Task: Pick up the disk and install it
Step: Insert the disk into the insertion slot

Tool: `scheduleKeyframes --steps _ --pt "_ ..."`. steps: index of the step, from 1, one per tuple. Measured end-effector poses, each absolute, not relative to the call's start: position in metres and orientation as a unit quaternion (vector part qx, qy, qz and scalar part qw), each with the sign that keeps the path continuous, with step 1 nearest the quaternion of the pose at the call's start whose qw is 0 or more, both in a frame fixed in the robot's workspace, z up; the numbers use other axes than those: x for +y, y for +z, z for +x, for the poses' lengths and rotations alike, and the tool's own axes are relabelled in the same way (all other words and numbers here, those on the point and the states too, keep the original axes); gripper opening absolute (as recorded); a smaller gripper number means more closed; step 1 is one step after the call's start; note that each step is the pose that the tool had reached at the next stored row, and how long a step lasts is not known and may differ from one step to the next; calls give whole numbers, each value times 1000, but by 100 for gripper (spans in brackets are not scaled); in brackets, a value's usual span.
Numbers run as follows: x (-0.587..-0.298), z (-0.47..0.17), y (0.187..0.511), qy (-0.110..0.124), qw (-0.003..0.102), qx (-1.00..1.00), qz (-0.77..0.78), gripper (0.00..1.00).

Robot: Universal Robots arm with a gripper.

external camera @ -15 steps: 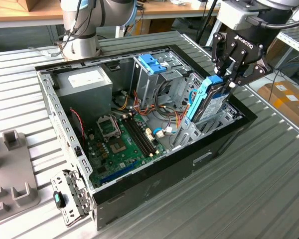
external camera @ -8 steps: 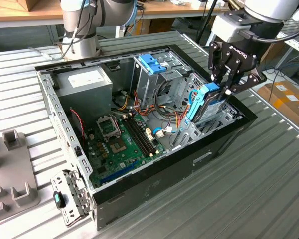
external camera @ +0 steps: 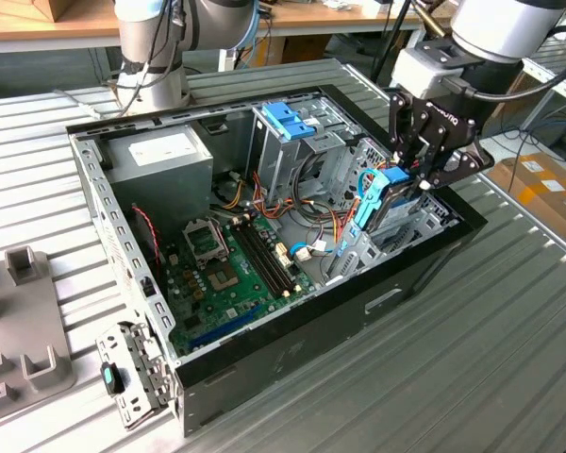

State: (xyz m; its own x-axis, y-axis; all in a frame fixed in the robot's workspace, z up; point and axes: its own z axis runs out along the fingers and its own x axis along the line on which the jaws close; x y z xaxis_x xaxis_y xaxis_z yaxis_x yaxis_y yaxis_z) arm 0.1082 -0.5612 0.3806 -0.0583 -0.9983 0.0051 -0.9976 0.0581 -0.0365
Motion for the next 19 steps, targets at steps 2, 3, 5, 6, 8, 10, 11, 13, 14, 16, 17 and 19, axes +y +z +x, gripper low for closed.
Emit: scheduleKeyframes --steps 2,3,5,6,8,10,11,13,14,16,17,19 --pt "-561 108 375 -15 11 727 -686 35" --pt "-561 108 373 -15 11 727 -686 35" --pt "-561 108 368 -15 11 727 -686 35" --pt "-561 108 364 -15 11 727 -686 35" --pt "-561 108 361 -15 11 727 -686 35" --pt "-561 108 360 -15 11 727 -686 35" --pt "-561 108 360 -15 11 727 -686 35" --pt "-561 108 360 -15 11 727 -686 35" --pt "-561 108 360 -15 11 727 -686 35" --pt "-561 108 360 -15 11 727 -686 35" --pt "-561 108 360 -15 11 727 -686 36" --pt "-561 108 360 -15 11 727 -686 42"
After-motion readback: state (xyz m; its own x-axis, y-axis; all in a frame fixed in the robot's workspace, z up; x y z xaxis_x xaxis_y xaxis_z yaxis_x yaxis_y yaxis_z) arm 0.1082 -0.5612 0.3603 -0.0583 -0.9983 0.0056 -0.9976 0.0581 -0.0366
